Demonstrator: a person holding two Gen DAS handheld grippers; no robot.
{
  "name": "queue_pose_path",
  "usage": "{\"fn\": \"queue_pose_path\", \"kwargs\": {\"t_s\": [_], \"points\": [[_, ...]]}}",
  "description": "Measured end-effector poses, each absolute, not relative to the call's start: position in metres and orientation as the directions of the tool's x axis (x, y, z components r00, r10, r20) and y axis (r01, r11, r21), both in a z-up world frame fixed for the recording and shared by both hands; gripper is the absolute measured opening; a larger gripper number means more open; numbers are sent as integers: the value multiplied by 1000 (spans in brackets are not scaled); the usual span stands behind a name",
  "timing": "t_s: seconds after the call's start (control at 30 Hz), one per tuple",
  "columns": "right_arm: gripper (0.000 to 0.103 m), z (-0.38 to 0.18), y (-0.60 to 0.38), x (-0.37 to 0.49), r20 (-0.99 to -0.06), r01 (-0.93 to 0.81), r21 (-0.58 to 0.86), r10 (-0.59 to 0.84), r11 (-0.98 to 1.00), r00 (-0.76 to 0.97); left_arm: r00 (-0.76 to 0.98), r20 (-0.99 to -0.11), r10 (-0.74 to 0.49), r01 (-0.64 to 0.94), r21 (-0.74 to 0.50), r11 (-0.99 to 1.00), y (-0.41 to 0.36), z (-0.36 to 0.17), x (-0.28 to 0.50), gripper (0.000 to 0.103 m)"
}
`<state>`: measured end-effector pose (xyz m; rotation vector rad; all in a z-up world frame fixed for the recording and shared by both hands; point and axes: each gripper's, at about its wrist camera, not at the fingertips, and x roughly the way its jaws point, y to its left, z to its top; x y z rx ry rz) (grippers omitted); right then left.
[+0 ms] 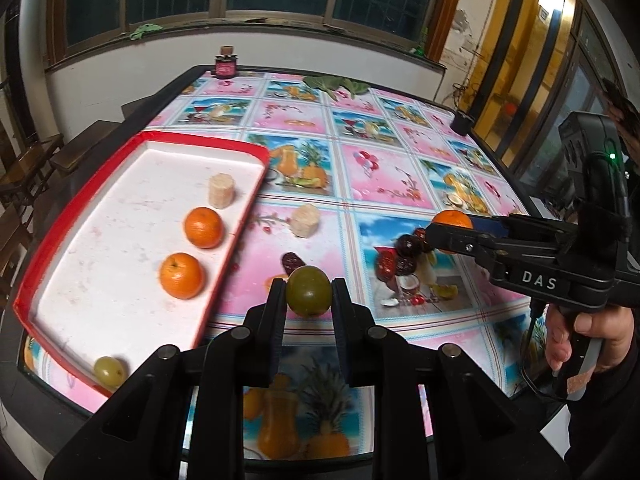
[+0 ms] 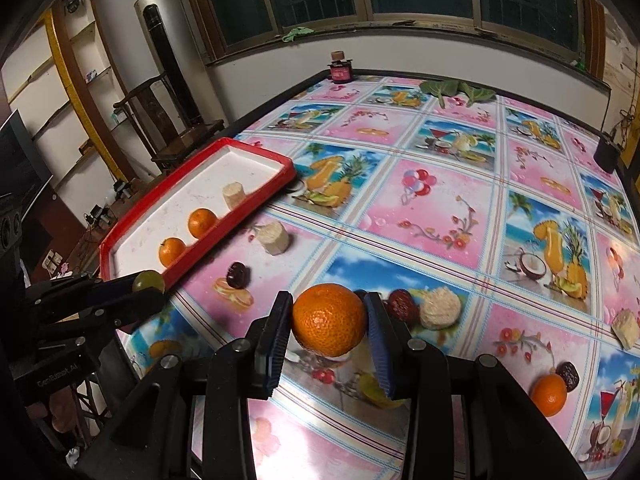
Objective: Organize fruits
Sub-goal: 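Carry the held orange and grape toward the tray with both tools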
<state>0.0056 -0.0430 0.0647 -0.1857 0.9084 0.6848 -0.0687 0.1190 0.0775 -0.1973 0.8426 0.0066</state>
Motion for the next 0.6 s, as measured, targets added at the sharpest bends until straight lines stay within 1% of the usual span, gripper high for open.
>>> {"fn": "queue_pose_path", "kwargs": {"t_s": [0.6], "points": [[37,85,14,-5,-752,-702,115,524,702,400,687,-726,-21,-165,-185,969,160,84,-77,20]]}}
